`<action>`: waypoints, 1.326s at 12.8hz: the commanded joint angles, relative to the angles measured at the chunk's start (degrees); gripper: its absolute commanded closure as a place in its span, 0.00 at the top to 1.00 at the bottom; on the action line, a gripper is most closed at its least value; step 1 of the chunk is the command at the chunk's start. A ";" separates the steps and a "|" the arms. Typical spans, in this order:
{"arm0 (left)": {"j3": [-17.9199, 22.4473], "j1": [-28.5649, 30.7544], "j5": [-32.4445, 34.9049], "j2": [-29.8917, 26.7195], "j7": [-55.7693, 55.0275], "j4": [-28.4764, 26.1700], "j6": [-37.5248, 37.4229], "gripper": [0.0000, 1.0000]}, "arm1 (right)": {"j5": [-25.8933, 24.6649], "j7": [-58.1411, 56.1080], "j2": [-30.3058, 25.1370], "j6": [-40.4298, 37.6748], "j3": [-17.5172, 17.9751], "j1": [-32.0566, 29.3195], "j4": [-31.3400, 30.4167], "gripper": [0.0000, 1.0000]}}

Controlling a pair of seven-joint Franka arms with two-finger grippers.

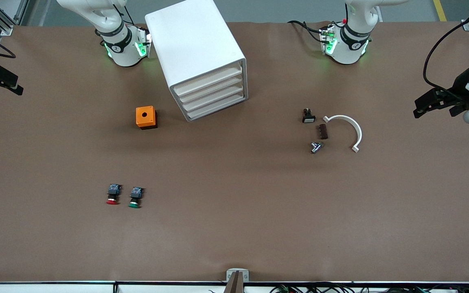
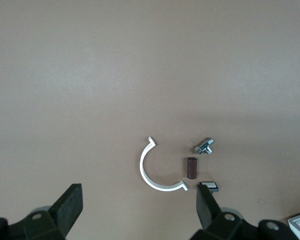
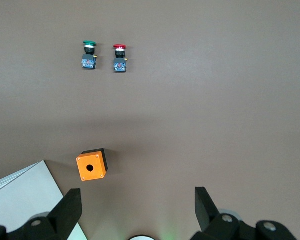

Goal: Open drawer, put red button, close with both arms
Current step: 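Move the left gripper from rest toward the white drawer cabinet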

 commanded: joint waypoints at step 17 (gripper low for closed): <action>-0.07 1.06 0.61 13.12 -1.47 0.25 -0.85 1.00 | 0.41 -0.35 -1.42 -0.62 -0.17 0.20 -1.46 1.00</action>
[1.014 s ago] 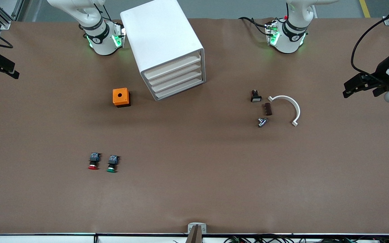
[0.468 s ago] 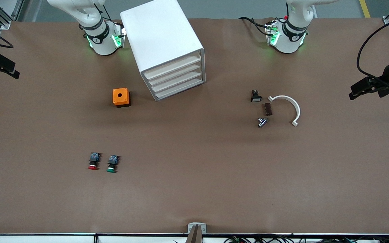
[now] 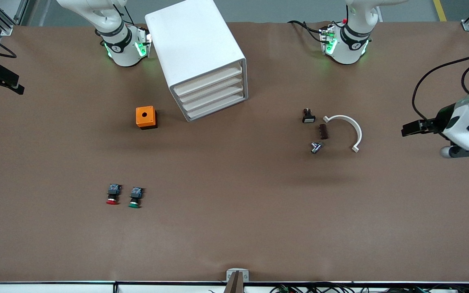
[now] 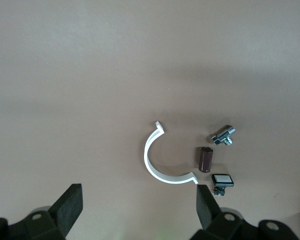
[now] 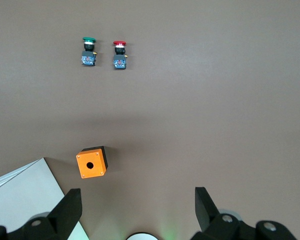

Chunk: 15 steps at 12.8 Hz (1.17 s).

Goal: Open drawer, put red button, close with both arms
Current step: 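Move the left gripper from rest toward the white drawer cabinet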

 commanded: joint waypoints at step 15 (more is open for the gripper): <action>-0.59 -19.28 -38.56 24.29 -80.33 13.84 -8.45 1.00 | 2.34 -0.34 -1.42 0.64 -0.35 -0.06 -1.19 1.00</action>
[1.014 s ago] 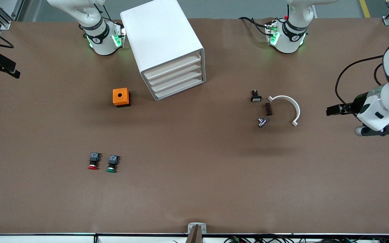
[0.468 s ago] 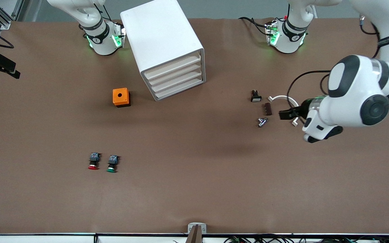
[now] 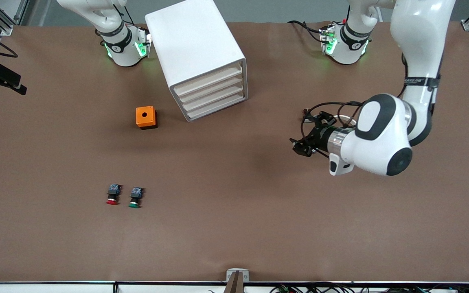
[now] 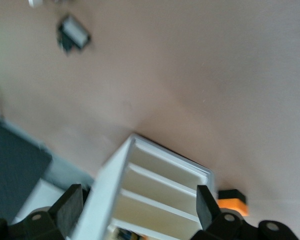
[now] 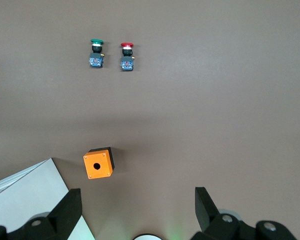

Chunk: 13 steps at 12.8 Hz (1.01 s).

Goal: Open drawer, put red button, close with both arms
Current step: 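Hook the left gripper onto the cabinet's lowest drawer front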

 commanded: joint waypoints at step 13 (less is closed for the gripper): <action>-8.61 -6.73 -18.80 19.67 -53.60 3.21 -2.82 0.76 | -1.43 -0.34 -1.23 0.22 -0.12 -0.05 -0.60 1.00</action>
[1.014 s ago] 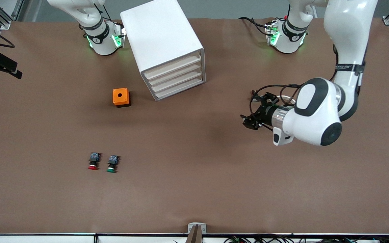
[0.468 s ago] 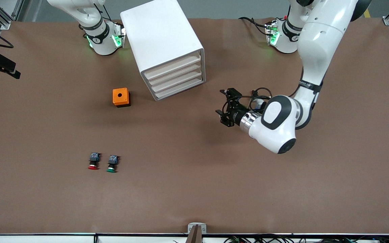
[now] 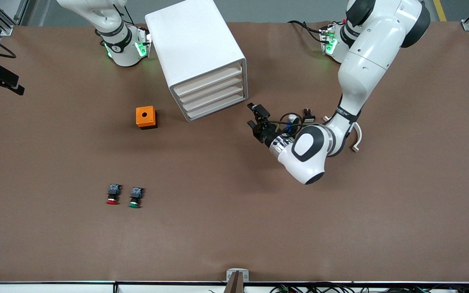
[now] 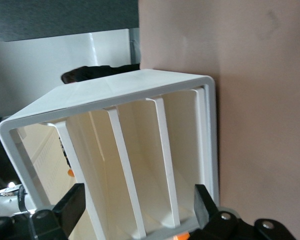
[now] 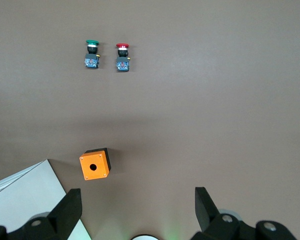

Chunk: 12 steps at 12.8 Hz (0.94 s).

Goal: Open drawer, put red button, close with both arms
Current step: 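Hook the left gripper onto the cabinet's lowest drawer front, then pull the drawer open with the left gripper while the right gripper reaches the red button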

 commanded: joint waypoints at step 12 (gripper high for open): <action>0.03 -11.86 -5.72 3.14 -2.63 1.57 -1.86 0.39 | -0.76 0.35 15.84 4.24 0.04 0.58 3.92 1.00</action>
